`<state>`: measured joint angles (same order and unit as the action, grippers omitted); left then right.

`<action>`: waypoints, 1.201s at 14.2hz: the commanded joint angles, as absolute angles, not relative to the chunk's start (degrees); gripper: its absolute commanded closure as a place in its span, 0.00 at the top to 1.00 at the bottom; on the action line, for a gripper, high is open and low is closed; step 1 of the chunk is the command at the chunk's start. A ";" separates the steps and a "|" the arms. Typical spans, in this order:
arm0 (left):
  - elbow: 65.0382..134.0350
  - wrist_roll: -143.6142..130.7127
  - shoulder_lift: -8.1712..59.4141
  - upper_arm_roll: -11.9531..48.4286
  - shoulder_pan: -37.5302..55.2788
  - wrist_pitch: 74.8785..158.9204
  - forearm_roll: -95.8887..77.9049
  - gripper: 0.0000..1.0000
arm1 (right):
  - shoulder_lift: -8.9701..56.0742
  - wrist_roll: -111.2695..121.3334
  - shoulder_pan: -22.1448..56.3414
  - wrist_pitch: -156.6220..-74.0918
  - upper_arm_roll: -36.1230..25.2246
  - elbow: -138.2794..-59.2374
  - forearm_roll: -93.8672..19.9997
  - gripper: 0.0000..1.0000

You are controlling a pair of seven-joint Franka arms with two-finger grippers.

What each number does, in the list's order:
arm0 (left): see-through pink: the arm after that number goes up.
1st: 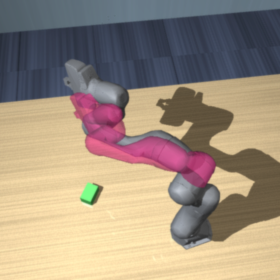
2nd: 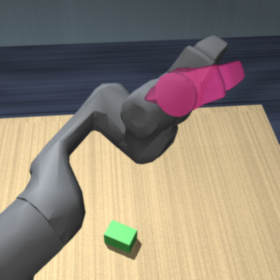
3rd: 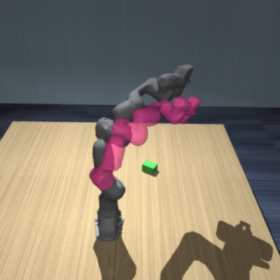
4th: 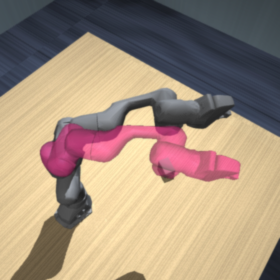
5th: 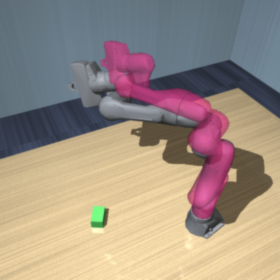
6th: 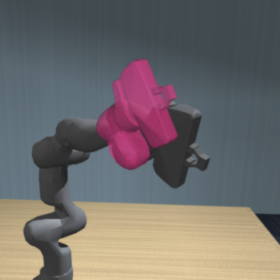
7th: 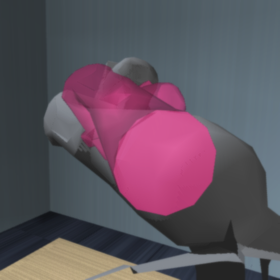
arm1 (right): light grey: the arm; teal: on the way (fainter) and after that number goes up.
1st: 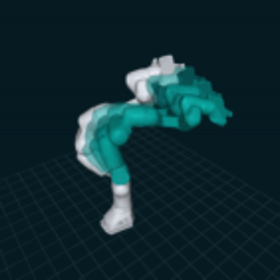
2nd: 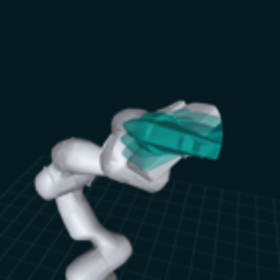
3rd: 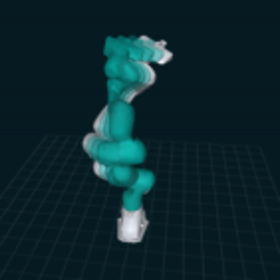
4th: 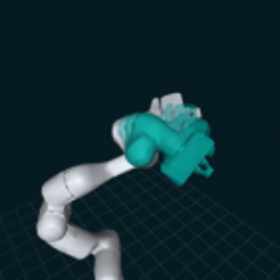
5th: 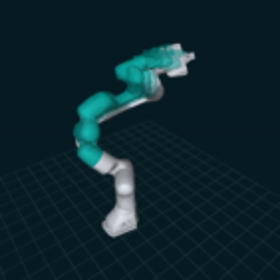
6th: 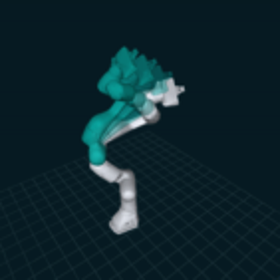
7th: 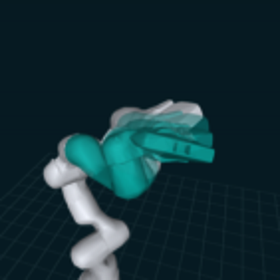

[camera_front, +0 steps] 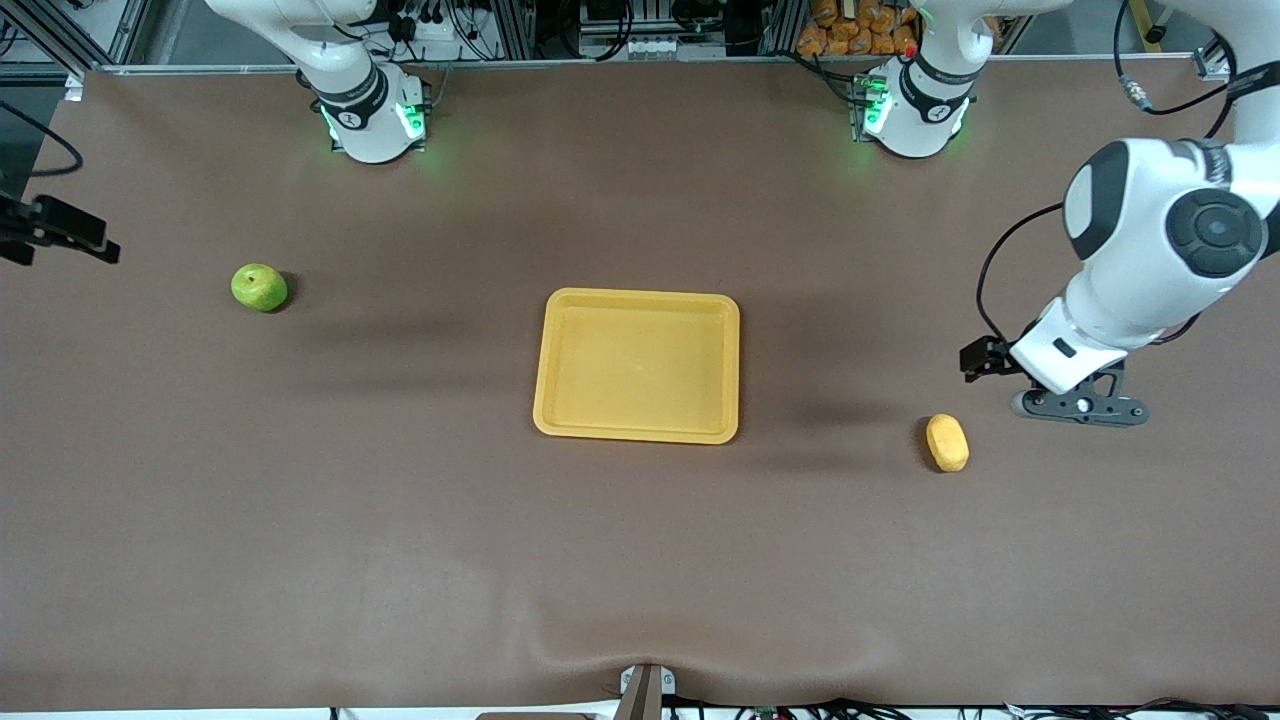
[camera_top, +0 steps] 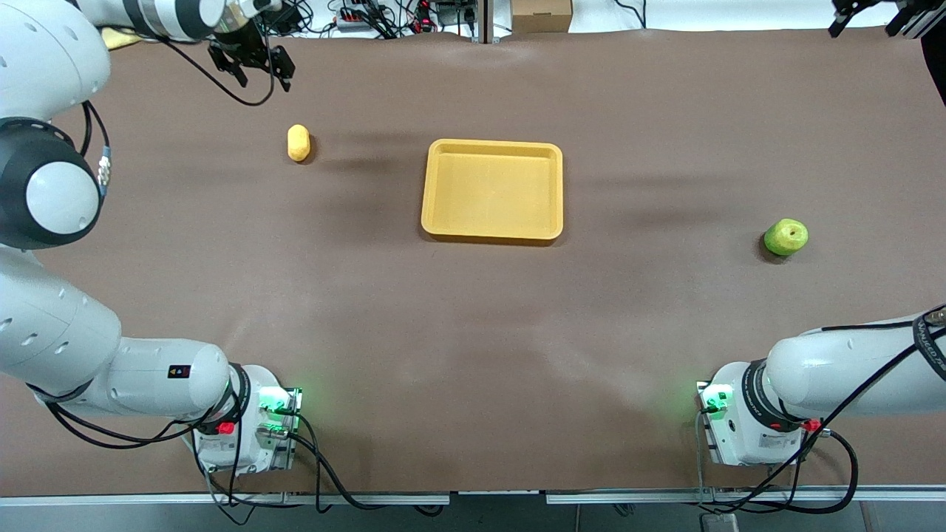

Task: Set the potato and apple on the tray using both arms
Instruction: 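Reach the left gripper down toward the yellow potato while the right gripper reaches the apple, then close the left gripper on the potato while the right gripper lowers over the apple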

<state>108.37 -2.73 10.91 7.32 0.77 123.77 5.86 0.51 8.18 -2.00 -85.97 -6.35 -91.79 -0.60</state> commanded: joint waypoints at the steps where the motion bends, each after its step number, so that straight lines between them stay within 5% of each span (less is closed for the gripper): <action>1: 109.33 -5.88 14.05 7.73 0.97 130.76 7.03 1.00 | 0.61 8.26 -3.51 -87.45 -5.80 -92.81 0.35 1.00; 17: 109.60 -13.86 23.99 7.65 1.50 145.62 7.38 1.00 | 5.45 7.47 -8.79 -89.73 -5.89 -105.81 -0.17 1.00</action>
<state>109.51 -9.00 23.19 7.61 1.42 143.69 5.86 5.44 8.13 -7.33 -88.82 -6.66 -103.85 -0.56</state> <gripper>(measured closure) 0.000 0.000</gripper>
